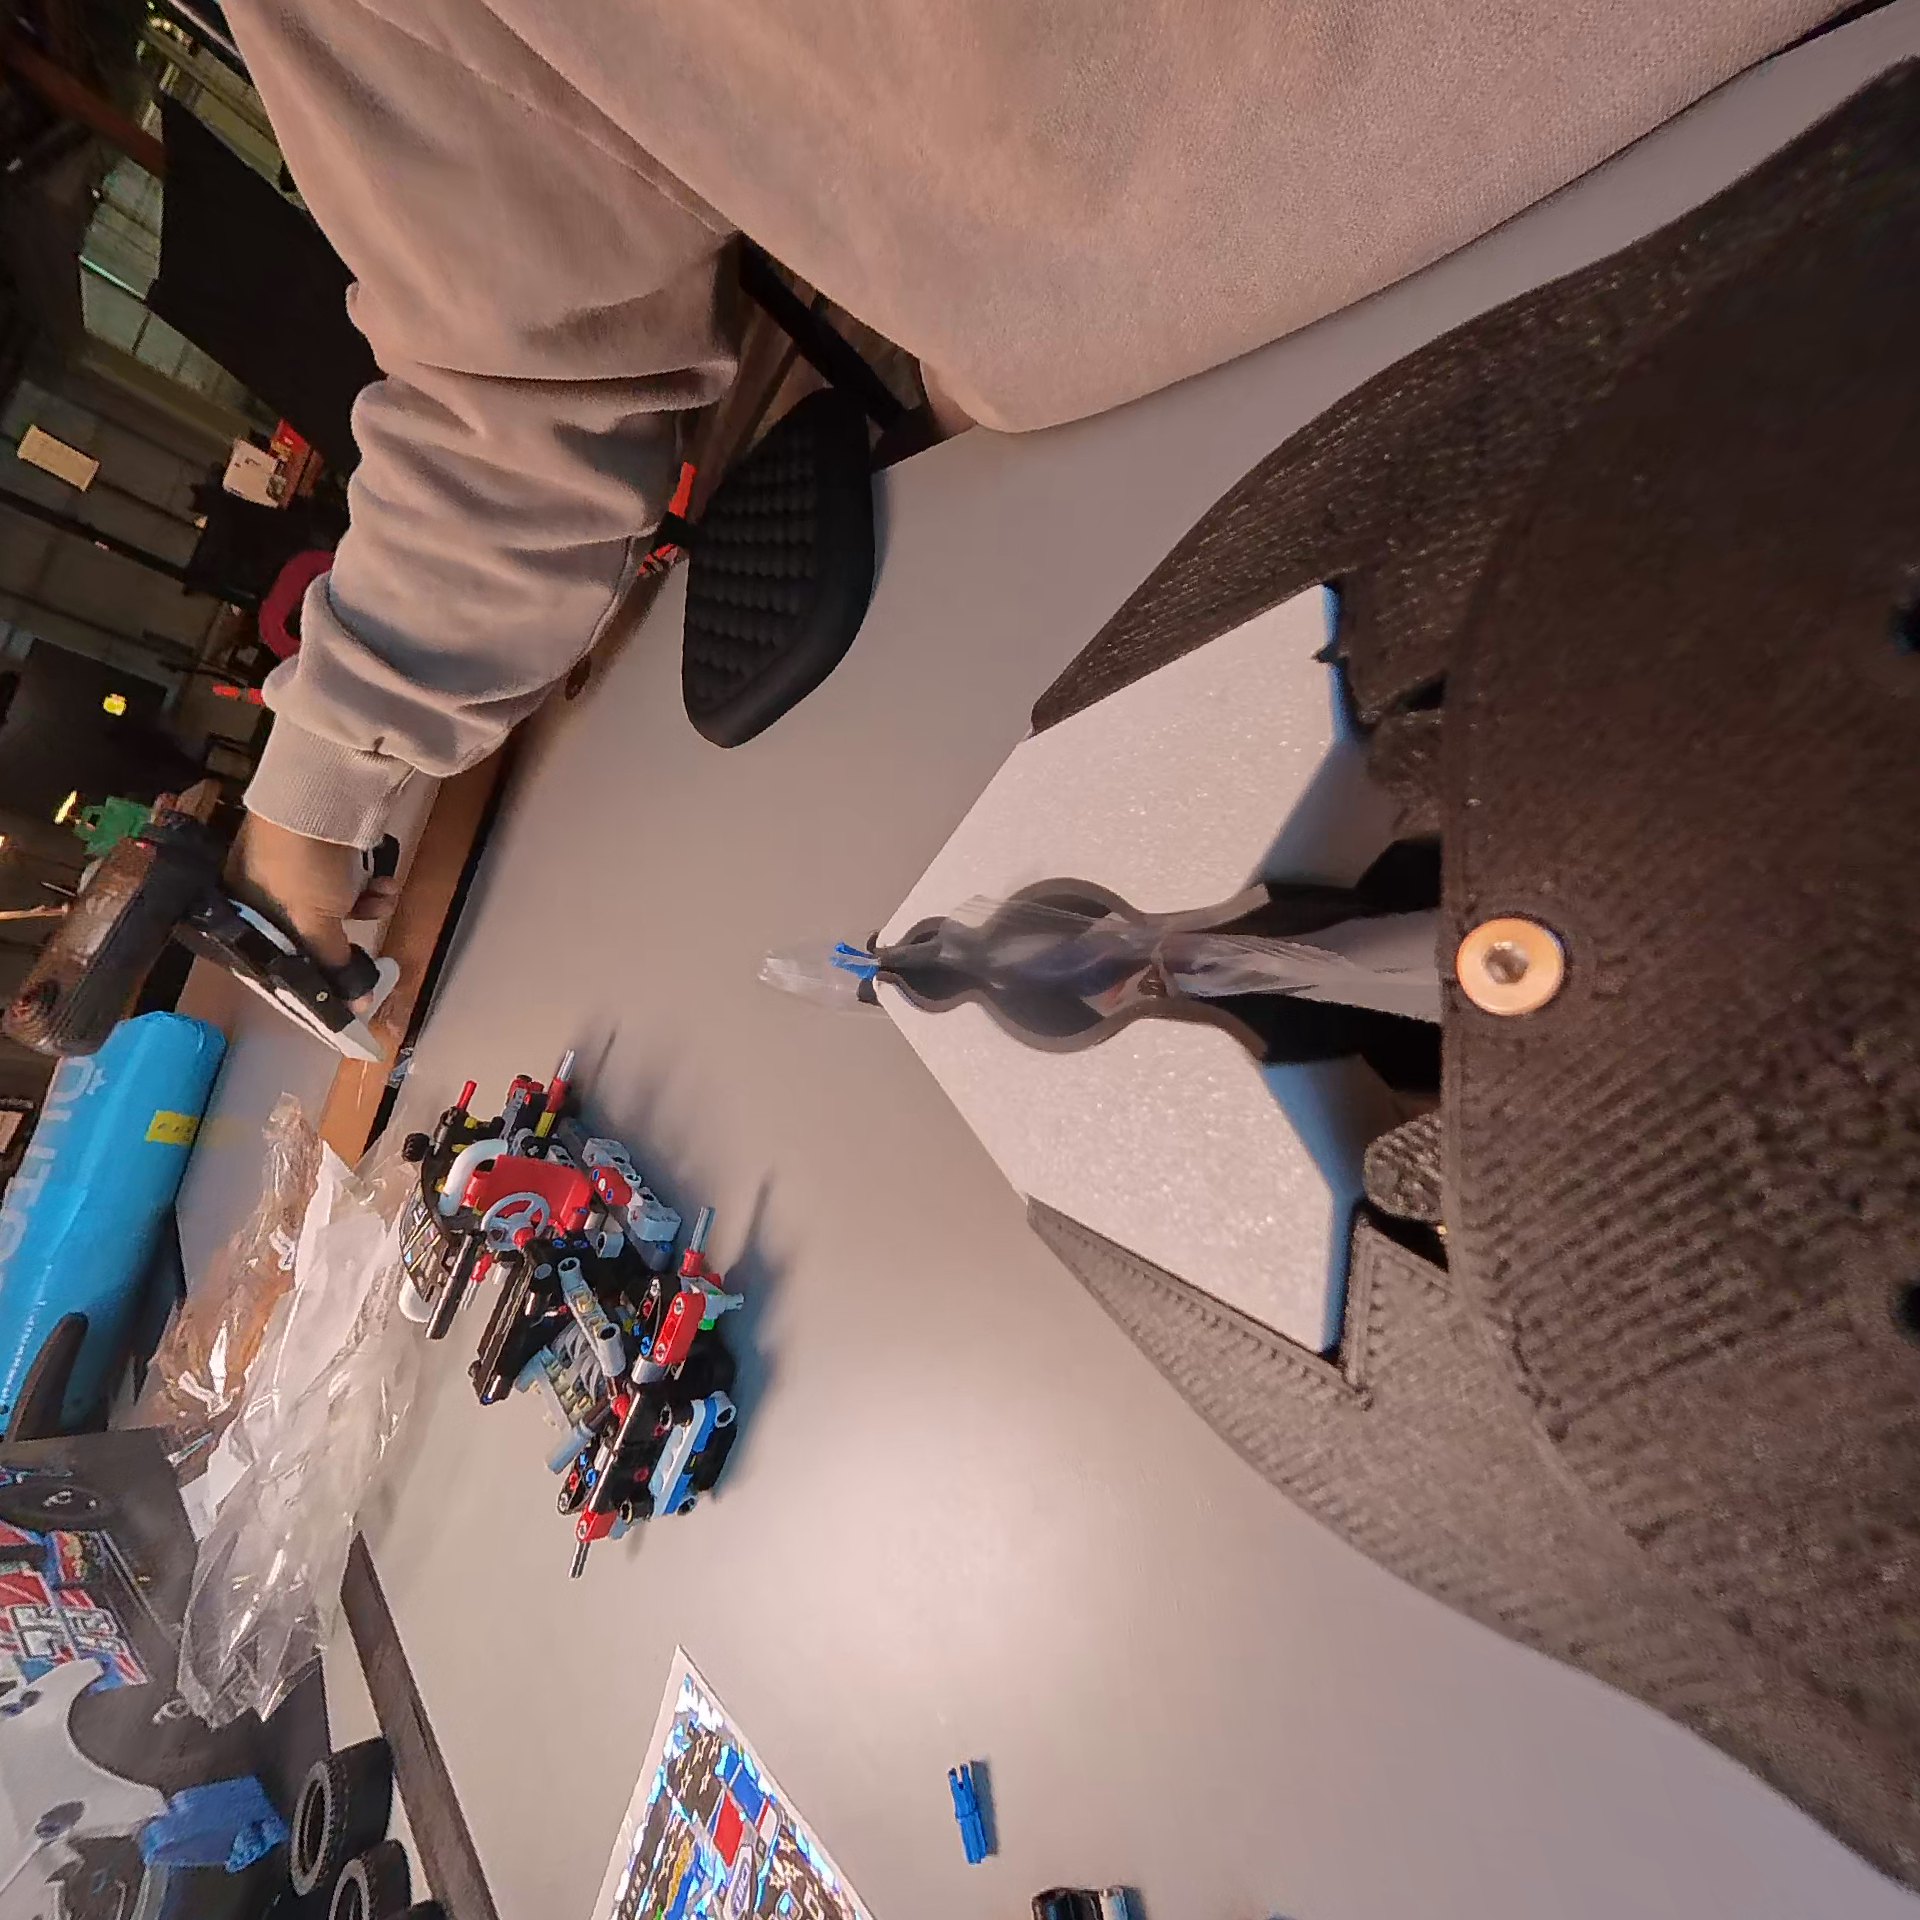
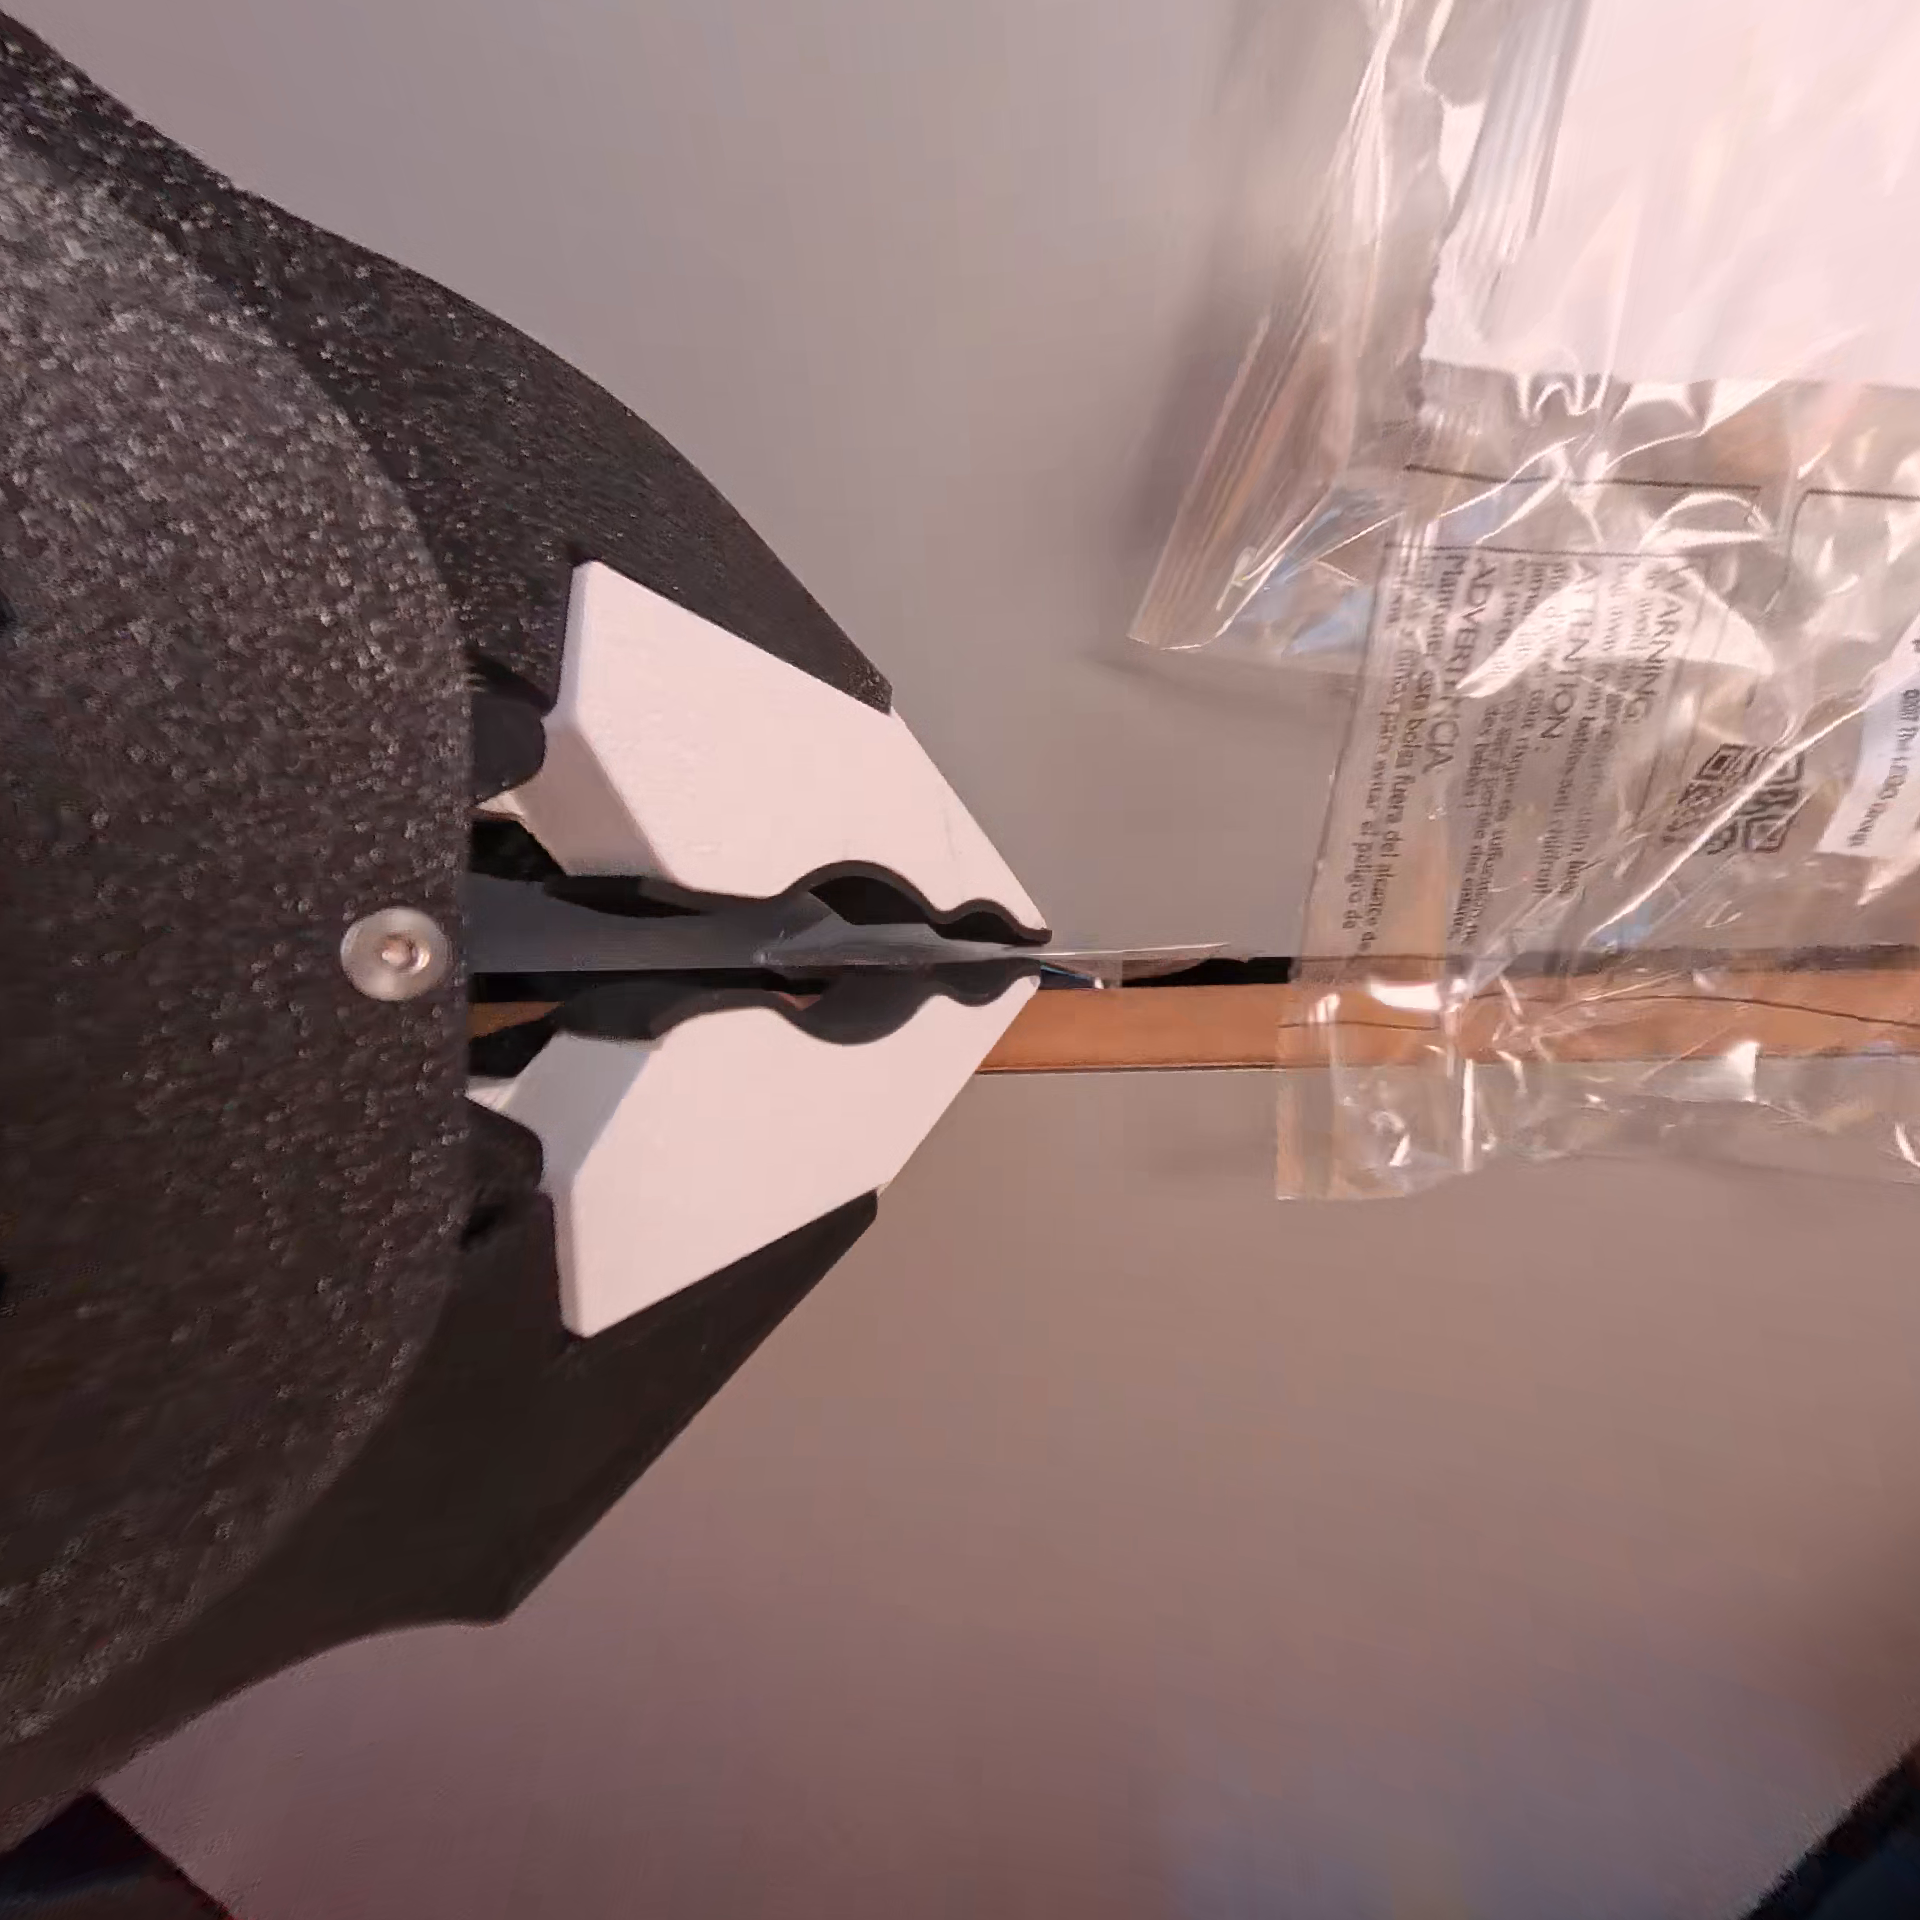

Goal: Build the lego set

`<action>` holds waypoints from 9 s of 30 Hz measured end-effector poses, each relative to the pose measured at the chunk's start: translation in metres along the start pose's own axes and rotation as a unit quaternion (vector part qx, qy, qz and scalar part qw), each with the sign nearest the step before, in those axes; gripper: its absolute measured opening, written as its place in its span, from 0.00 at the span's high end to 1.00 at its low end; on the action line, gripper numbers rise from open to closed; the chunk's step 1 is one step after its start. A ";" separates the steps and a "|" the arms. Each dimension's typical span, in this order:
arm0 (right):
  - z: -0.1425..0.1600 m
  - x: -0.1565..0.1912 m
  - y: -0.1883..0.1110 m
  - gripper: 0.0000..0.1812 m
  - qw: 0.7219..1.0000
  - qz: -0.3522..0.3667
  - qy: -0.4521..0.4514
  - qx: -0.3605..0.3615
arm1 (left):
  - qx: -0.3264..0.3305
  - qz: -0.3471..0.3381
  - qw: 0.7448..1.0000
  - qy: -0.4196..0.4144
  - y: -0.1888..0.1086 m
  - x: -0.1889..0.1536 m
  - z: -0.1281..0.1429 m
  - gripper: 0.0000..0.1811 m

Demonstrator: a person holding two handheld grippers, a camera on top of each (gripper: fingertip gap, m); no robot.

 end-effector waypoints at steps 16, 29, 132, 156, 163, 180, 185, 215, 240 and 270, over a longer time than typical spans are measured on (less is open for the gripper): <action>-0.063 0.075 -0.140 0.79 0.927 -0.169 0.019 -0.336 | -0.040 -0.003 0.999 -0.001 -0.011 0.001 -0.012 1.00; -0.012 0.416 -0.284 0.80 0.632 -0.637 -0.247 -0.366 | -0.141 0.072 0.985 -0.070 -0.022 -0.013 -0.033 1.00; -0.216 0.567 -0.182 0.99 0.767 -0.440 -0.452 -0.121 | -0.061 -0.157 0.985 -0.040 -0.085 0.013 0.019 1.00; -0.209 0.540 -0.171 0.98 0.773 -0.424 -0.450 -0.138 | -0.054 -0.155 0.986 -0.033 -0.084 0.010 0.020 1.00; -0.214 0.508 -0.173 1.00 0.781 -0.447 -0.415 -0.137 | -0.052 -0.150 0.987 -0.030 -0.083 0.009 0.020 1.00; -0.207 0.500 -0.157 1.00 0.798 -0.442 -0.391 -0.122 | -0.054 -0.146 0.987 -0.034 -0.084 0.010 0.020 1.00; -0.222 0.507 -0.155 0.96 0.807 -0.462 -0.337 -0.147 | -0.054 -0.148 0.987 -0.034 -0.083 0.009 0.020 1.00; -0.199 0.484 -0.160 0.97 0.806 -0.448 -0.360 -0.140 | -0.055 -0.145 0.987 -0.033 -0.083 0.010 0.020 1.00; -0.183 0.539 -0.186 1.00 0.737 -0.469 -0.470 -0.129 | -0.047 -0.147 0.988 -0.022 -0.083 0.008 0.020 1.00; -0.157 0.546 -0.210 0.94 0.665 -0.495 -0.528 -0.183 | -0.052 -0.146 0.988 -0.028 -0.081 0.008 0.020 1.00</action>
Point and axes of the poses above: each gripper's, where its closed fingertips meet, y out along the fingers, z out of its underside, x = y × z across the jaws, the point moved 6 cm from there along -y, back along the fingers, and after that the axes turned 2 degrees about z, right-handed, at the moved point
